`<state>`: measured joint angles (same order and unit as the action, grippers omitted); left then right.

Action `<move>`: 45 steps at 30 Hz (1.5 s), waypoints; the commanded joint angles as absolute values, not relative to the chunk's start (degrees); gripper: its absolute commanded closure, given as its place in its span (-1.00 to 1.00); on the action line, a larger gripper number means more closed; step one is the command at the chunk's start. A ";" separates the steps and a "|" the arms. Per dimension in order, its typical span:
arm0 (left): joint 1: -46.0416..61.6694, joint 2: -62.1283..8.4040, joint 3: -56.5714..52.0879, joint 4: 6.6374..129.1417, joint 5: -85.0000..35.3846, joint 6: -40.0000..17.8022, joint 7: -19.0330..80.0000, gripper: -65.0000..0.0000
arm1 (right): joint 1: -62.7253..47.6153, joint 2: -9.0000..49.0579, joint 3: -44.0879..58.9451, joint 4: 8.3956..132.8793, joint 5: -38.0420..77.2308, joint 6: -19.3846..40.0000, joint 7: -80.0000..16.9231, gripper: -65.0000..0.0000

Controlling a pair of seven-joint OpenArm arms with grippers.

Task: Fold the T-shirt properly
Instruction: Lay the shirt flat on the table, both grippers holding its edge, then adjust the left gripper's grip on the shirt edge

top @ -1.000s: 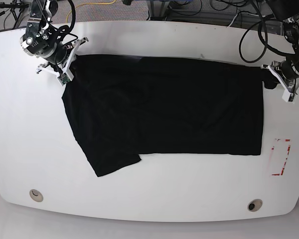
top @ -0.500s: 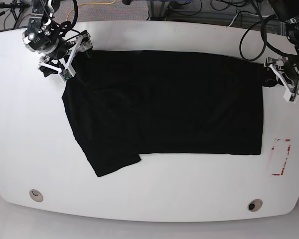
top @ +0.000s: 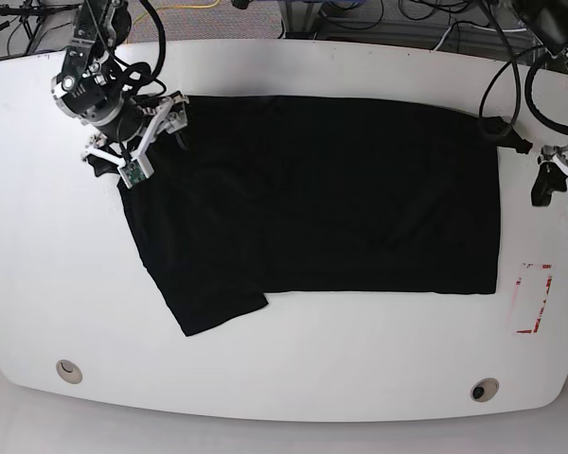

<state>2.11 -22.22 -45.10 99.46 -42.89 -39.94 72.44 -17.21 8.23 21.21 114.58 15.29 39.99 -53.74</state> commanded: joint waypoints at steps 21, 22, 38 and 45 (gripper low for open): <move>10.33 -18.33 -41.36 103.52 -45.67 -40.00 72.84 -0.37 | -20.88 8.13 28.53 114.86 16.48 40.00 -53.93 -0.66; 11.21 -18.33 -41.36 103.52 -45.67 -40.00 72.84 -0.37 | -20.97 8.13 28.70 114.77 16.48 40.00 -53.93 -0.65; 18.51 -16.13 -41.27 105.80 -45.76 -40.00 72.92 -0.37 | -20.79 8.22 28.62 107.56 16.31 40.00 -52.53 -0.64; 19.65 -14.29 -41.36 107.47 -45.32 -40.00 72.75 -0.37 | -20.79 8.13 28.62 107.30 16.40 40.00 -52.09 -0.64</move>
<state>19.94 -13.52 -40.97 106.98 -44.71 -39.92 73.84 -20.97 7.44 28.40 106.43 15.59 40.05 -52.97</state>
